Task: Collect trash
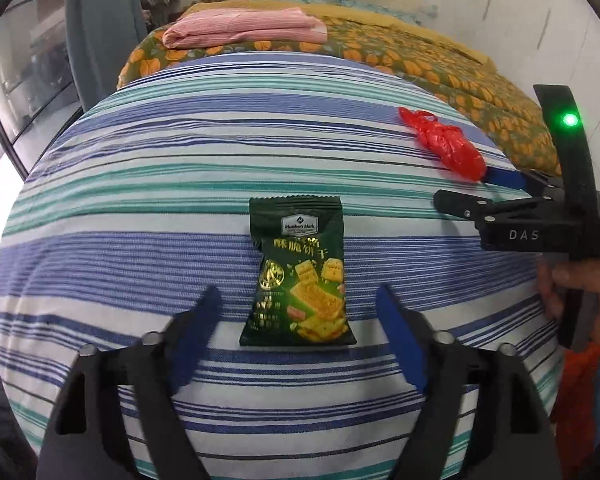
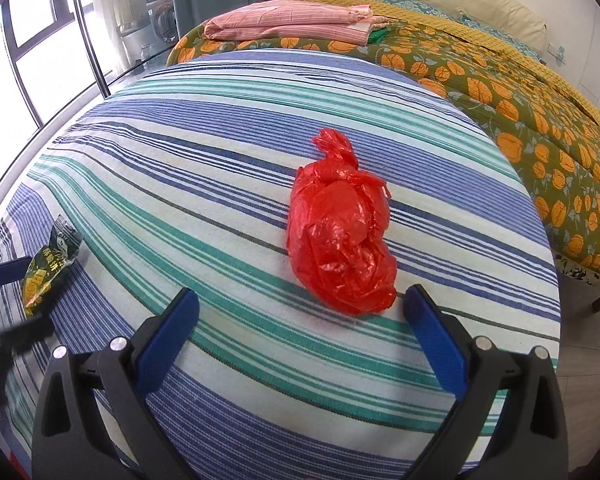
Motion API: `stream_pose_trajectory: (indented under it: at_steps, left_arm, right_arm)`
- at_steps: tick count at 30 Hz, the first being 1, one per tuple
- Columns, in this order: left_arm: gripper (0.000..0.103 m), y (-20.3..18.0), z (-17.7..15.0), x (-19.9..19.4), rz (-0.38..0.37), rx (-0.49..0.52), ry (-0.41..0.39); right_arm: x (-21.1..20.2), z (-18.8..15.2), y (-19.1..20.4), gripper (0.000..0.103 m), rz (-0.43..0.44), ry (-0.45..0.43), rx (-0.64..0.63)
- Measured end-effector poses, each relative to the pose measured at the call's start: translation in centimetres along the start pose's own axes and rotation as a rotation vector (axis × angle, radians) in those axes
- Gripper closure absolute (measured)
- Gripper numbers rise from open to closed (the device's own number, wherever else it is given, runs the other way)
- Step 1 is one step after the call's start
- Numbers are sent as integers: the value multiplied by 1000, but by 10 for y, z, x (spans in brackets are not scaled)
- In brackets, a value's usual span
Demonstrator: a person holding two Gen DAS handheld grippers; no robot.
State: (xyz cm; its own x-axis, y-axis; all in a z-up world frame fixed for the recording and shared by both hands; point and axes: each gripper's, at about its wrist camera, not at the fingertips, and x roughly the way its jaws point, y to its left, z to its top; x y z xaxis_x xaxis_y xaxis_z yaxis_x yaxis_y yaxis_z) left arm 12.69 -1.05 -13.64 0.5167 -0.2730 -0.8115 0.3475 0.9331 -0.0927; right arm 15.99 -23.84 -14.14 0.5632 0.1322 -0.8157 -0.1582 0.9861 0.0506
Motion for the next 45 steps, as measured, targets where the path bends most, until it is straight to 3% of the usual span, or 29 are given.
stream_pose_trajectory:
  at_steps: [6, 9, 25, 29, 31, 37, 41, 43, 45]
  left_arm:
    - [9, -15, 0, 8, 103, 63, 5]
    - [5, -8, 3, 10, 93, 35, 17]
    - [5, -7, 1, 10, 96, 39, 14]
    - [5, -7, 0, 9, 93, 40, 14]
    - [5, -7, 0, 8, 78, 49, 16]
    - [5, 13, 6, 0, -79, 8, 15]
    - [10, 6, 11, 2, -68, 35, 25]
    - [16, 2, 12, 4, -54, 53, 34]
    - [25, -1, 13, 6, -17, 74, 40]
  right_arm:
    - [0, 0, 0, 4, 0, 0, 0]
    - [0, 0, 3, 4, 0, 0, 0]
    - [-3, -4, 4, 4, 0, -3, 12]
    - [-15, -14, -1, 5, 52, -9, 38]
    - [-24, -14, -12, 5, 70, 2, 61]
    - [-38, 24, -35, 5, 66, 14, 64]
    - [-12, 49, -21, 5, 16, 102, -18]
    - [-4, 54, -18, 7, -36, 101, -23]
    - [4, 55, -18, 15, -48, 118, -8]
